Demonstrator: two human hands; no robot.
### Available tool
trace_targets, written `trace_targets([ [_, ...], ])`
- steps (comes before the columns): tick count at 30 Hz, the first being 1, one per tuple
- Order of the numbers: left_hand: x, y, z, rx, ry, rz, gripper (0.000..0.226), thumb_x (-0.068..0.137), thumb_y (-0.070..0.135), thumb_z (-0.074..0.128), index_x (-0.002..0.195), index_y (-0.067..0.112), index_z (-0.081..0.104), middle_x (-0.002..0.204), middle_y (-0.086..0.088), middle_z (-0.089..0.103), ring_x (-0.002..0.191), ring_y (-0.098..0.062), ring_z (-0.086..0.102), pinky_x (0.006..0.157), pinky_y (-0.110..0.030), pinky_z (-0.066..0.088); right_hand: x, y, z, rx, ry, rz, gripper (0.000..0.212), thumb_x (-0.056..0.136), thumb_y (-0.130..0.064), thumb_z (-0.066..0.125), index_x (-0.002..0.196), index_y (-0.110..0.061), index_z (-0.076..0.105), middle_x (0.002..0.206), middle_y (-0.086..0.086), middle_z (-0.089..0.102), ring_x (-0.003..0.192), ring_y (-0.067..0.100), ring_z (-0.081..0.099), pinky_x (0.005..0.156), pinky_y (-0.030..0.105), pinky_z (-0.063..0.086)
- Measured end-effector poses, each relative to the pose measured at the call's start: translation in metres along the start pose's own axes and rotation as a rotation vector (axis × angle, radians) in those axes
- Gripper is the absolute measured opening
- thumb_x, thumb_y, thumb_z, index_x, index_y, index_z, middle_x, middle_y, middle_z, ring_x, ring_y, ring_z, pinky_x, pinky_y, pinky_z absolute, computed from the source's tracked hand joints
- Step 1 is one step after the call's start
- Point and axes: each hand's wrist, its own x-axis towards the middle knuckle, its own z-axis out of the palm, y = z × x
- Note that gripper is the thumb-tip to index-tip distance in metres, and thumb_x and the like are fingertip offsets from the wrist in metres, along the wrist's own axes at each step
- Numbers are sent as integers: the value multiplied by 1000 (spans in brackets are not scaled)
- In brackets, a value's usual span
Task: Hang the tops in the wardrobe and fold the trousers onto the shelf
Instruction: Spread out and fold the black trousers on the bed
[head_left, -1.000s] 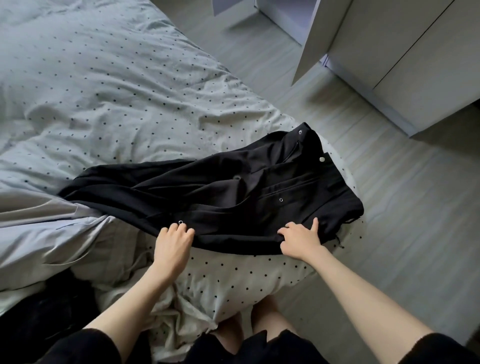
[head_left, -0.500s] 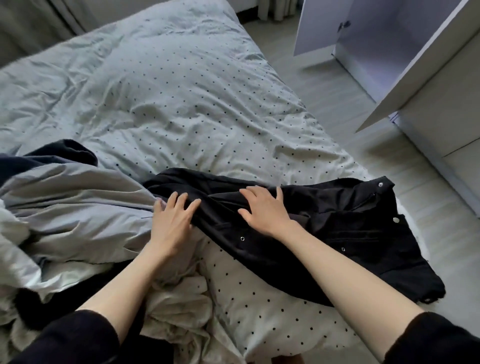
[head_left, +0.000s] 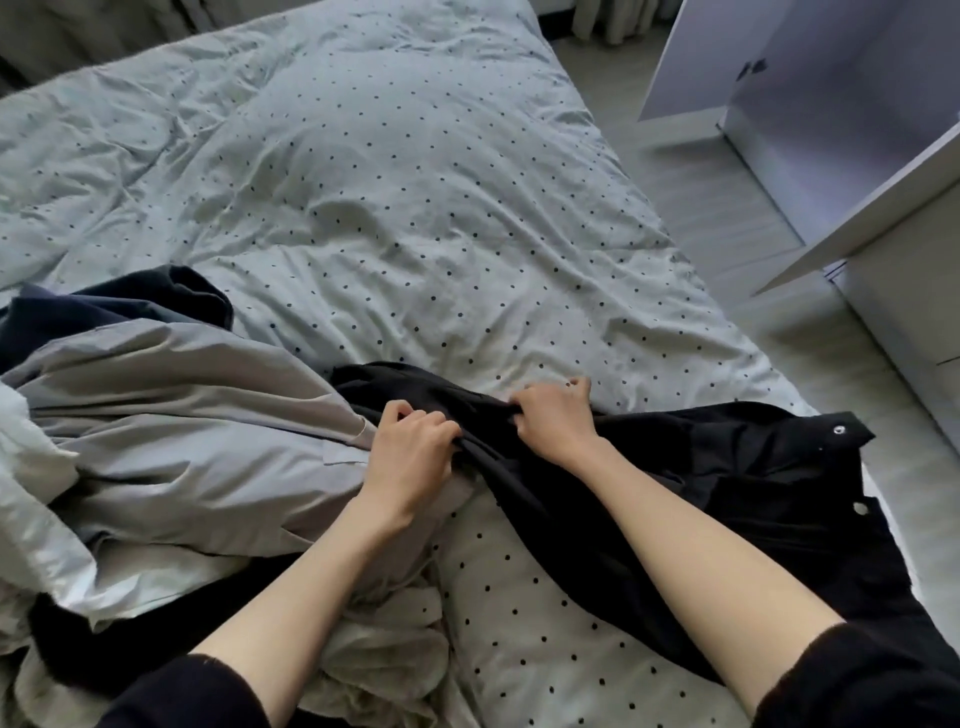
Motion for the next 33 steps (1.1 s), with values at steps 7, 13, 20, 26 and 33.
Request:
trace_targets([
  [7, 16, 96, -1, -89, -75, 213, 14, 52, 16, 80, 54, 23, 67, 50, 7, 57, 46, -12, 55, 63, -23, 42, -44, 96, -14, 53, -53, 124, 26, 93, -29, 51, 114, -27, 65, 117, -4, 59, 117, 18, 49, 109, 50, 13],
  [13, 22, 176, 18, -18, -364, 227, 19, 76, 11, 53, 88, 18, 66, 89, 0, 65, 86, -23, 61, 79, -32, 29, -117, 170, -2, 269, 176, 199, 29, 95, -35, 50, 120, -28, 63, 124, -10, 56, 124, 10, 43, 114, 50, 0],
  [20, 50, 274, 47, 37, -405, 152, 61, 81, 17, 46, 141, 22, 34, 134, 2, 43, 118, -21, 43, 97, -39, 25, -232, 301, 35, 215, 135, 661, 46, 93, -28, 52, 137, -20, 43, 138, -1, 46, 127, 20, 41, 106, 40, 26],
  [26, 107, 368, 78, -121, -276, 61, 73, 93, 25, 50, 151, 16, 6, 157, -5, 13, 141, -19, 19, 105, -41, 25, -265, 366, 59, 677, -227, 871, 65, 87, -48, 58, 140, -19, 35, 143, 4, 42, 127, 29, 45, 105, 45, 35],
  [33, 184, 423, 97, -57, -225, 151, 75, 93, 30, 52, 151, 22, 6, 158, -4, 11, 144, -21, 14, 109, -51, 11, -296, 390, 77, 1004, -427, 835, 41, 89, -34, 60, 126, -16, 56, 125, 3, 61, 114, 22, 57, 101, 37, 44],
])
